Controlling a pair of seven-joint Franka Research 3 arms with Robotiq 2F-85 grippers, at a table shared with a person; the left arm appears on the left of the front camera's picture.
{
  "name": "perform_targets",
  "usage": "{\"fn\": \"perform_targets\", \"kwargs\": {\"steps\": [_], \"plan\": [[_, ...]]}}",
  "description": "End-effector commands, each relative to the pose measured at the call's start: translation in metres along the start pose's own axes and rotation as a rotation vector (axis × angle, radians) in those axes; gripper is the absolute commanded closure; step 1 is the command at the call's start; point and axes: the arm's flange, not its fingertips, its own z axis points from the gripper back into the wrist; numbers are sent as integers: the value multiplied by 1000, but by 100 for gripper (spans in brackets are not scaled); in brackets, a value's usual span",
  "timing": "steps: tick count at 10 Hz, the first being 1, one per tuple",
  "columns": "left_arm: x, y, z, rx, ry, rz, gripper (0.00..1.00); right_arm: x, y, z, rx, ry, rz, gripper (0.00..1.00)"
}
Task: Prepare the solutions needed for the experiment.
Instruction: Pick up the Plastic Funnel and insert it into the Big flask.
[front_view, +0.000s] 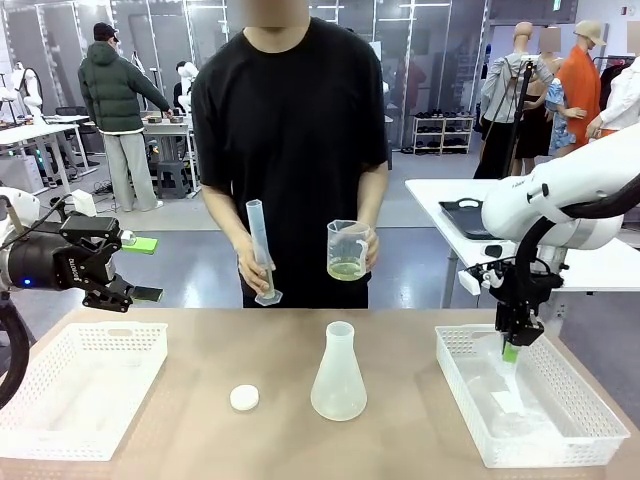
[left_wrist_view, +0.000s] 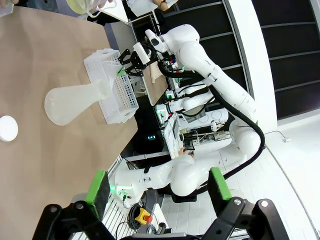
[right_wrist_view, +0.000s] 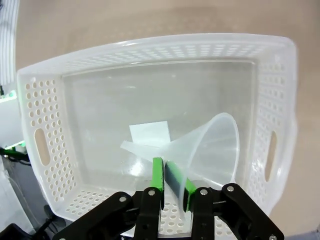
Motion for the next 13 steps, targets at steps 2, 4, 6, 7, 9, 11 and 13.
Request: {"fn": "perform_targets", "kwargs": {"steps": [2,4,6,7,9,11,13], "plan": [[1,-2,-2,-25,-8,9,0,20,36,29,-183,82,-107,98],[1,-2,-2,-25,-8,9,0,29,67,67,-318,94,-140,98],[1,-2,-2,-25,-8,9,0,37,98,105,-458,152,-190,98],[1,-2,-2,-25,-8,9,0,42,116,124,-544,168,-215,98],[1,-2,-2,-25,-8,9,0,48,139,150,-703,163,-227,98],[1,-2,-2,-25,-8,9,0,52,160,163,-827,114,-234,98],[1,-2,-2,-25,-8,9,0,53,168,164,-865,75,-221,98]]}}
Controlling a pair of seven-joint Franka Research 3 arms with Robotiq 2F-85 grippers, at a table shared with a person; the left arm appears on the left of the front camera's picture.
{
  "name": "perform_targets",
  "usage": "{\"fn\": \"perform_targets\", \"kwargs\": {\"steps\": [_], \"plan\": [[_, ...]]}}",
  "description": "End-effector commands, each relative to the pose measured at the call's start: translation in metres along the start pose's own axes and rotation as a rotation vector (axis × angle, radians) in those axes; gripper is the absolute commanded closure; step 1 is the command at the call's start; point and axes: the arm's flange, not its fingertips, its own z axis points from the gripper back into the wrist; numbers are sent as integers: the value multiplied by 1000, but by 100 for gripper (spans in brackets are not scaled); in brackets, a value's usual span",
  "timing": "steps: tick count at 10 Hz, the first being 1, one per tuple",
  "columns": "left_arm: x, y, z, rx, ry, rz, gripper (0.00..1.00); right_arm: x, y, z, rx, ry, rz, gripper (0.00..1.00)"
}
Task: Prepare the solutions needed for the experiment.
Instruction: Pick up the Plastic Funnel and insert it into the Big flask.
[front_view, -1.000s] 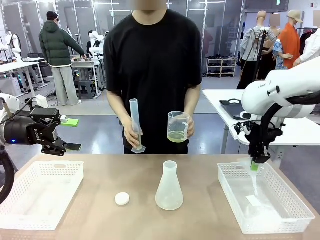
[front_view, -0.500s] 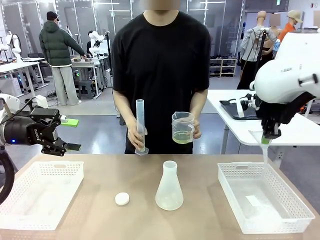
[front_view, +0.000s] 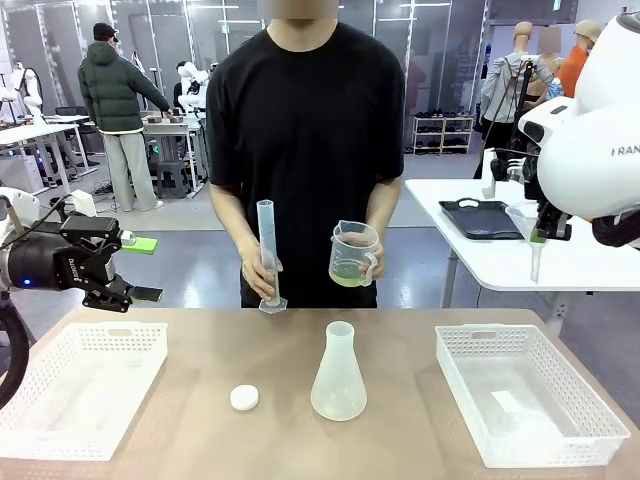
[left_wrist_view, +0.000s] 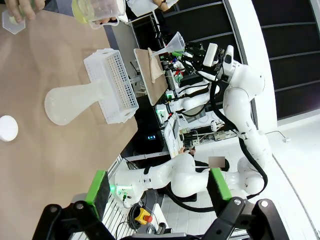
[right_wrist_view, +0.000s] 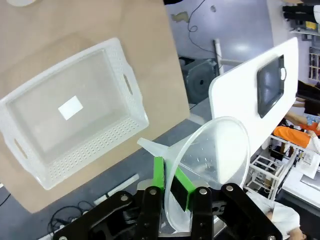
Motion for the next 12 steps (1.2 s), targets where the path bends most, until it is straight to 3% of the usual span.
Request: {"fn": "perform_targets", "kwargs": {"steps": [1,6,7,12], "plan": [[1,-2,-2,-25,-8,9,0,-1,14,-9,-36,-11,-27,98],[1,-2,-2,-25,-8,9,0,0,5,-1,-12,-11,-3,98],[1,-2,-2,-25,-8,9,0,-1,7,-5,-11,-23,-3,94],[1,-2,-2,-25,-8,9,0,95,38,13,-79,-256,349,94]]}}
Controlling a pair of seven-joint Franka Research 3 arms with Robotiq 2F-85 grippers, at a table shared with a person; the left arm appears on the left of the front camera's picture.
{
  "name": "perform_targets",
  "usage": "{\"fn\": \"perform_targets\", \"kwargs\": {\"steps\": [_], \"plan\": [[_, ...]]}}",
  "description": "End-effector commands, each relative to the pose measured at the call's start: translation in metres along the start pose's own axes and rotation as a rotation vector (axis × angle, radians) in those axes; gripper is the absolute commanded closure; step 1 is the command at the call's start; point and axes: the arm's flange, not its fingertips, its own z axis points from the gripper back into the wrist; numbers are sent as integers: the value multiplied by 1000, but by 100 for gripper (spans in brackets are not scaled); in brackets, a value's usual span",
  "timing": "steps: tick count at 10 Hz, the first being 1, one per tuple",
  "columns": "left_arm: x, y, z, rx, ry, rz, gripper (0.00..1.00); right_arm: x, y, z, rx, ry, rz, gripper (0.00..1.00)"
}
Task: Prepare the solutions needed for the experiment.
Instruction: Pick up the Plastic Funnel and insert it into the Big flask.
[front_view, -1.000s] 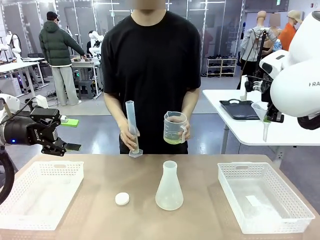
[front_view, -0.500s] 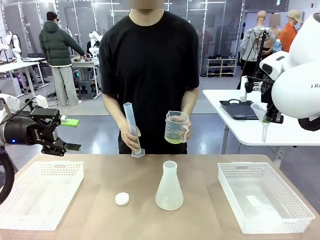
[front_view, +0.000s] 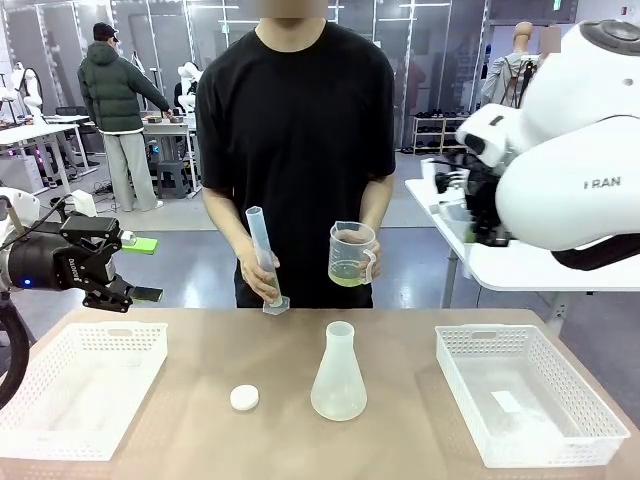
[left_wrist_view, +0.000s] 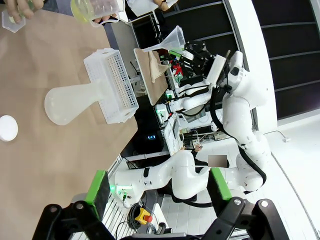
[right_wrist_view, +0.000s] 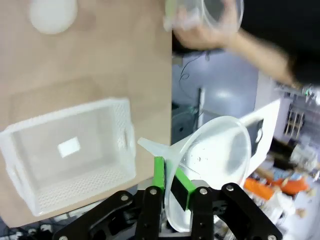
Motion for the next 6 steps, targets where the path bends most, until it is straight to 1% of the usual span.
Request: {"fn": "perform_targets", "kwargs": {"steps": [1,2,3,5,6], "plan": [[1,-2,-1,-25,-9,9,0,23,-2,-2,-29,-108,112,94],[1,-2,-1,-25,-9,9,0,44,2,-1,-30,-167,185,94],[1,-2,-1,-25,-9,9,0,64,7,0,-25,-201,252,94],[1,-2,-1,-25,-9,9,0,94,16,4,-48,-306,339,94],[1,-2,-1,-25,-9,9,0,105,21,7,-41,-333,372,94]]}}
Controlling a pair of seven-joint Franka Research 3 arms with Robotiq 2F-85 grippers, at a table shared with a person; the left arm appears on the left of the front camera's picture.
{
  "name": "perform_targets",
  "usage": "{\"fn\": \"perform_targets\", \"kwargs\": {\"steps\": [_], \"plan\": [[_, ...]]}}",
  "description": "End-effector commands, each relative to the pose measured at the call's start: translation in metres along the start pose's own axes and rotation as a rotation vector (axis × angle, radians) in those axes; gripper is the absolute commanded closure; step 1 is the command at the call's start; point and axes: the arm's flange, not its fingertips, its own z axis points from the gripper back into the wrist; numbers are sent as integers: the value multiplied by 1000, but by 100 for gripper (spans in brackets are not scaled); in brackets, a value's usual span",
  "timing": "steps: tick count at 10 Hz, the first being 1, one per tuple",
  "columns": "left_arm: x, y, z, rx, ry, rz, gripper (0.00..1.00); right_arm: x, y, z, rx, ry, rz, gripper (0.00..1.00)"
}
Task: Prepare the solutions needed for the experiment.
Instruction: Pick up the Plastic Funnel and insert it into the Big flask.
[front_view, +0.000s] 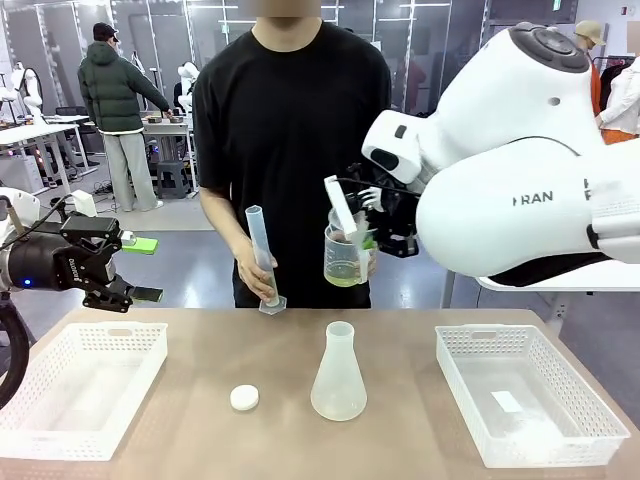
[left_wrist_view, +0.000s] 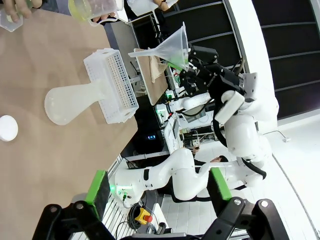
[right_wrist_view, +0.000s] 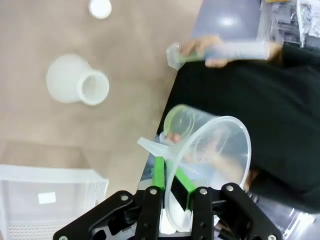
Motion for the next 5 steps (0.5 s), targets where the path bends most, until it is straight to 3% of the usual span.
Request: {"fn": "perform_targets", "kwargs": {"steps": [1,5], "plan": [[1,-2,-1,-25,-9,9,0,1,-1,1,-8,-97,46,94],[1,-2,-1,-25,-9,9,0,26,11,4,18,-141,50,94]]}}
